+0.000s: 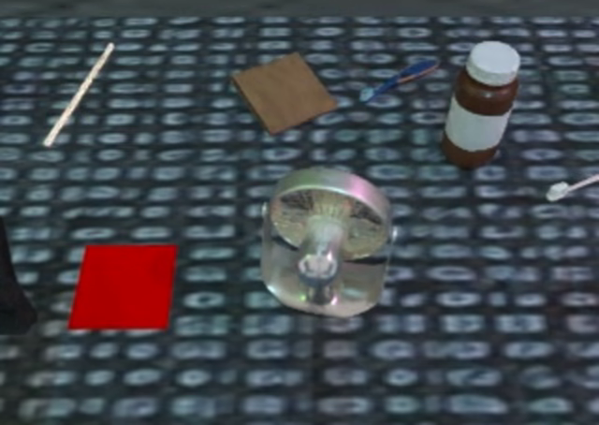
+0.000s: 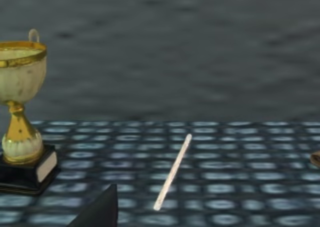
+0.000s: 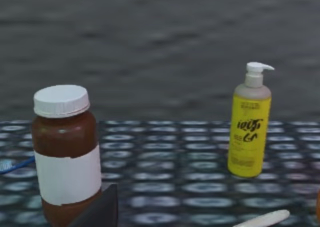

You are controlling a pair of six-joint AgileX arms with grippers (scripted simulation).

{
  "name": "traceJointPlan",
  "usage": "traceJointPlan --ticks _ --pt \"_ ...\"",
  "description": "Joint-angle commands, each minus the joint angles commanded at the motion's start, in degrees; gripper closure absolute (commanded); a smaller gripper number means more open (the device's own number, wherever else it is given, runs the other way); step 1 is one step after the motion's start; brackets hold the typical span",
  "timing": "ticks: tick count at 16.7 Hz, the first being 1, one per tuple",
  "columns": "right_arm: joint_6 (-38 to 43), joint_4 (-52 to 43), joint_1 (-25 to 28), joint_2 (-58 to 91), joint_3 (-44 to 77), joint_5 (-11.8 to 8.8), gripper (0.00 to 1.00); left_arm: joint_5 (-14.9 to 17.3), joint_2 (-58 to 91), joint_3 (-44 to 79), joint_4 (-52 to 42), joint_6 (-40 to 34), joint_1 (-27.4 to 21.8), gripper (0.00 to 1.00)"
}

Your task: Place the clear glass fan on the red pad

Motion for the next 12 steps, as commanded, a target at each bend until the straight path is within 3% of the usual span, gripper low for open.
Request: traceJointPlan --ticks 6,12 --pt "0.00 0.00 0.00 0.00 0.00 0.00 0.00 0.27 5.50 4.26 -4.47 2.54 -1.82 0.00" --pt "0.00 0.00 0.00 0.00 0.00 0.00 0.00 0.66 27.91 23.51 -22.06 13.01 -8.95 0.00"
